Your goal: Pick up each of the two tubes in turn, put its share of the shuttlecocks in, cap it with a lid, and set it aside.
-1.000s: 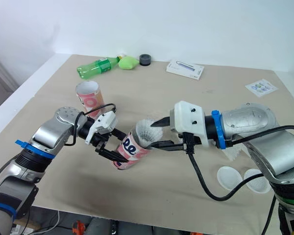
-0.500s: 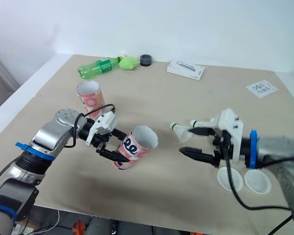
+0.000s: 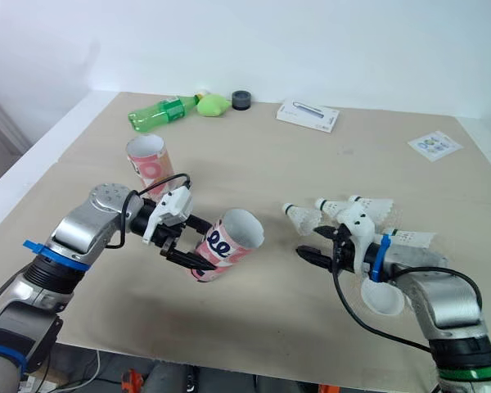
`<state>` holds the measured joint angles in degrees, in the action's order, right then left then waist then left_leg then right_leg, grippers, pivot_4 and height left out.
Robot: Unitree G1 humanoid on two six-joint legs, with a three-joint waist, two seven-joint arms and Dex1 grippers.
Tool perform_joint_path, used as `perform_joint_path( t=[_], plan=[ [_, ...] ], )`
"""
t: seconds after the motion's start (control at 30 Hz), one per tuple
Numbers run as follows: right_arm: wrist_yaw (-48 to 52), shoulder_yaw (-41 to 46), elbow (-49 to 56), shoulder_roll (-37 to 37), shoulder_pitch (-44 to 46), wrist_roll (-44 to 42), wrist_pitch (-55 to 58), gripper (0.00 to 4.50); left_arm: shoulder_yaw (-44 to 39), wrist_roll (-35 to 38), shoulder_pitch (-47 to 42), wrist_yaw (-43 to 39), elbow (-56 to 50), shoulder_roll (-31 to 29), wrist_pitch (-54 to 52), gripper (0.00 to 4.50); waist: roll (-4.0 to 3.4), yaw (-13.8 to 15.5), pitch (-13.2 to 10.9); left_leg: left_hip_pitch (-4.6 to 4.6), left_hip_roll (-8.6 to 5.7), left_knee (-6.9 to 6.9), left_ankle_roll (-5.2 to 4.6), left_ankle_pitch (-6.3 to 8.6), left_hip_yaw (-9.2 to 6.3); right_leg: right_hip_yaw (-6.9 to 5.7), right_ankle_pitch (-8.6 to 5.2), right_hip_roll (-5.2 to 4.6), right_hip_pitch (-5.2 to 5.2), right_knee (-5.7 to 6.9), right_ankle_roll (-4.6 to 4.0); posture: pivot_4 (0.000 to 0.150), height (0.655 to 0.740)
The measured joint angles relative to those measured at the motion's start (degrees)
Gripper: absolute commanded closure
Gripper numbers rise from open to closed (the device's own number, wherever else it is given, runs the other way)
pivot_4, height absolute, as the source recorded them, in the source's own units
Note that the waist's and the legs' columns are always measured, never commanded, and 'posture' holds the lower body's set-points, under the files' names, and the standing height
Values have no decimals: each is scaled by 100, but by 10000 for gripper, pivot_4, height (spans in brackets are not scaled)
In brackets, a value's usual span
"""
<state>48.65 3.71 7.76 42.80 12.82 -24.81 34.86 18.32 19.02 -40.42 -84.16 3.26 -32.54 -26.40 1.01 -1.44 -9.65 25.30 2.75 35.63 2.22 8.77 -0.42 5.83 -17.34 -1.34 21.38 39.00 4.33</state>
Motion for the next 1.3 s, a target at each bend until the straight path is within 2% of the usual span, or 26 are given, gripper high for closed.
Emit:
perform_joint_path(
  t=[0.27, 0.47, 0.53, 0.57, 0.6, 0.7, 0.97, 1.1, 1.23, 1.3],
  plan=[
    [112, -369, -426, -239, 636, 188, -110, 6274, -31, 7, 73, 63, -110, -45, -32, 12716, 1, 0, -1, 1, 0, -2, 1, 1, -1, -1, -2, 0, 2, -1, -1, 1500, 7203],
    [105, -465, -705, -406, 900, 305, -166, 22088, -54, 19, 135, 125, -190, -53, -42, 12716, 1, -1, -1, 1, 0, -2, 1, 1, -2, -3, -1, 1, 1, 0, -1, 1500, 7203],
    [141, -492, -716, -447, 901, 314, -223, 28860, -63, 23, 152, 139, -227, -62, -62, 12716, 1, -2, -1, 1, 0, -3, 1, 1, -1, -2, -1, 1, 2, 0, -1, 1500, 7203],
    [196, -503, -721, -465, 900, 309, -245, 34547, -63, 25, 155, 158, -258, -68, -106, 12716, 1, -2, -1, 1, 0, -4, 1, 1, -1, -2, -2, 1, 2, 0, -1, 1500, 7203],
    [213, -502, -720, -465, 900, 305, -245, 35623, -63, 25, 157, 160, -264, -71, -108, 12716, 1, -2, -1, 1, 0, -4, 1, 1, -1, -2, -2, 1, 2, 0, -1, 1500, 7203],
    [317, -502, -689, -463, 860, 267, -248, 43604, -66, 26, 171, 172, -293, -79, -119, 12716, 1, -3, -1, 1, 0, -4, 1, 1, -2, -2, -2, 2, 2, 0, -1, 1500, 7203],
    [382, -459, -396, -457, 729, 173, -247, 43604, -65, 24, 181, 183, -331, -77, -137, 12716, 1, -3, -1, 1, 0, -5, 1, 1, -1, -2, -2, 1, 2, 0, -1, 1500, 7203],
    [394, -77, -131, -318, 759, -17, -265, 43604, -64, 19, 171, 174, -323, -52, -142, 12716, 0, 4, -2, 3, -1, -4, 1, 1, -1, -2, -3, -1, 2, -1, 0, 1500, 7203],
    [644, 503, 407, 226, 853, -434, -167, 43604, -55, 17, 151, 172, -310, -25, -141, 12716, -19, 22, -14, 8, -7, -4, 1, 1, -2, -3, -4, -8, 4, -1, 4, 1500, 7203],
    [1003, 978, 900, 775, 813, -771, -99, 43604, -56, 17, 149, 166, -309, -22, -142, 12716, -22, 30, -16, 9, -7, -6, 3, 3, -4, -5, -8, -8, 3, -4, 3, 1500, 7203]
  ],
)
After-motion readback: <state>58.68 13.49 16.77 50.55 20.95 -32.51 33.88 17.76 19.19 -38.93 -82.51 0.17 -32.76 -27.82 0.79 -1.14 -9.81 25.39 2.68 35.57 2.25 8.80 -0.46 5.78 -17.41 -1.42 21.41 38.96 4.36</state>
